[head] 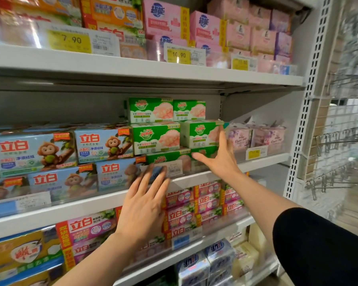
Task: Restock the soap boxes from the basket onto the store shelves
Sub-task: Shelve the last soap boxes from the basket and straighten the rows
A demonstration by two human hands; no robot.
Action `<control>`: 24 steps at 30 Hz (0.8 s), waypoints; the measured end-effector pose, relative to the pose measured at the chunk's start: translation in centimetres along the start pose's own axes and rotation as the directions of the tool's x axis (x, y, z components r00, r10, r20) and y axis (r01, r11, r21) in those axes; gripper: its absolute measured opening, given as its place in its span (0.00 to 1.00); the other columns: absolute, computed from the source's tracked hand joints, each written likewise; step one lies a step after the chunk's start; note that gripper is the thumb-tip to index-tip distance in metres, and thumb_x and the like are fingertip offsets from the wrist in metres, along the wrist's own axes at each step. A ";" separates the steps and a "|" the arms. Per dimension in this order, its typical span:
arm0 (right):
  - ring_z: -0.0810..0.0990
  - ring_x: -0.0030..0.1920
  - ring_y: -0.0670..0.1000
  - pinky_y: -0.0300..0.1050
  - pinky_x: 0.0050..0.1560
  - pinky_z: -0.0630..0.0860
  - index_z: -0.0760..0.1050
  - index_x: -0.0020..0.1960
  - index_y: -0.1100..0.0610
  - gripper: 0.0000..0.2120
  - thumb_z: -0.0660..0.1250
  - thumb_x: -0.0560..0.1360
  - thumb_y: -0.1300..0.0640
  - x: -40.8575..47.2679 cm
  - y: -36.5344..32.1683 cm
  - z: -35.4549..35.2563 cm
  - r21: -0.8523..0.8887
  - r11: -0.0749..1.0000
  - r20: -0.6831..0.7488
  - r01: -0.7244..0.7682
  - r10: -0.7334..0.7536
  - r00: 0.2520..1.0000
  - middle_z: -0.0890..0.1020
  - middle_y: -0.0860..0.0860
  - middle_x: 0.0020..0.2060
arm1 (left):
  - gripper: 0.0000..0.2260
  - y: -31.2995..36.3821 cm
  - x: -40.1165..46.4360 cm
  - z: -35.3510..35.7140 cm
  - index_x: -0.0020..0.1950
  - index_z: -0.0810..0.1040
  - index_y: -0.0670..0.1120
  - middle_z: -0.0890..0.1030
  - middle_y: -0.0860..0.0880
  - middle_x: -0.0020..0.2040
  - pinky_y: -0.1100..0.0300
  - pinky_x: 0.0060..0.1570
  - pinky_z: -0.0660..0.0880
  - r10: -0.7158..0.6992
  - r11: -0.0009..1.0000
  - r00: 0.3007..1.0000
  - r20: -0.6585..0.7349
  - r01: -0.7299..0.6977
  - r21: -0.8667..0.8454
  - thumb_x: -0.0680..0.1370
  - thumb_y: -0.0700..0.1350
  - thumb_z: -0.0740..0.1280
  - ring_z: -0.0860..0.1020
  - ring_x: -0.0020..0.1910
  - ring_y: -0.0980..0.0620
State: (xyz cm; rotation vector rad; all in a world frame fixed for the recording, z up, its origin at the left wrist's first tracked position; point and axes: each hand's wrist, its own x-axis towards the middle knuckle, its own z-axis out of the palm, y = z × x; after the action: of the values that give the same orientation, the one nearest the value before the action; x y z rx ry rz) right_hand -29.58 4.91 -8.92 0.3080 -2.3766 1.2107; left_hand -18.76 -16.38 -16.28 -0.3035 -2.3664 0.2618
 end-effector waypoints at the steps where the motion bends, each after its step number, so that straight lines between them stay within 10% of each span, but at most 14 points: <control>1: 0.54 0.75 0.61 0.59 0.72 0.59 0.36 0.76 0.40 0.56 0.73 0.65 0.34 -0.7 0.3 -0.7 0.018 1.000 0.022 -0.003 0.003 1.000 0.49 0.57 0.76 | 0.37 0.2 0.0 0.0 0.70 0.74 0.44 0.73 0.44 0.71 0.45 0.69 0.56 -0.009 1.000 1.000 0.003 0.009 -0.013 0.63 0.52 0.77 0.71 0.69 0.39; 5: 0.56 0.76 0.53 0.57 0.72 0.60 0.41 0.76 0.38 0.52 0.73 0.65 0.35 -3.9 1.5 -5.8 0.043 0.998 -0.001 0.047 -0.047 0.999 0.54 0.48 0.77 | 0.40 3.2 0.5 -0.8 0.74 0.65 0.44 0.66 0.43 0.75 0.40 0.72 0.51 -0.035 0.988 0.999 -0.010 0.033 -0.153 0.65 0.52 0.76 0.60 0.75 0.41; 9: 0.72 0.67 0.52 0.52 0.65 0.71 0.65 0.73 0.50 0.39 0.74 0.67 0.41 -9.4 4.0 -14.2 -0.123 0.992 0.019 0.031 -0.029 0.999 0.71 0.50 0.68 | 0.28 11.1 2.7 -2.3 0.69 0.69 0.44 0.74 0.43 0.67 0.38 0.68 0.65 0.125 0.877 0.987 -0.096 -0.156 -0.455 0.71 0.52 0.68 0.73 0.65 0.41; 14: 0.83 0.46 0.48 0.46 0.54 0.79 0.82 0.52 0.59 0.13 0.75 0.70 0.54 -21.1 8.8 -25.6 -0.373 0.925 -0.097 -0.070 0.036 0.995 0.83 0.51 0.47 | 0.16 25.3 3.7 -7.0 0.59 0.77 0.40 0.79 0.43 0.52 0.67 0.45 0.67 0.374 0.487 0.913 -0.162 -0.342 -0.803 0.75 0.46 0.70 0.81 0.46 0.44; 24: 0.79 0.37 0.41 0.38 0.38 0.74 0.80 0.41 0.56 0.05 0.75 0.69 0.63 -46.9 17.7 -36.1 -0.449 0.739 -0.377 -0.502 0.353 0.856 0.80 0.44 0.33 | 0.16 47.6 -2.7 -11.1 0.61 0.76 0.43 0.75 0.46 0.60 0.52 0.57 0.73 0.836 -0.013 0.459 -0.302 -0.533 -0.846 0.75 0.45 0.70 0.76 0.59 0.45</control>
State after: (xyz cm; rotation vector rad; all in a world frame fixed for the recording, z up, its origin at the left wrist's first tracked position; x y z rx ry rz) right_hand 14.91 44.25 -25.88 -0.5939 -2.4793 0.6350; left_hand -2.41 29.26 -23.03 -2.2218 -2.1276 -0.6250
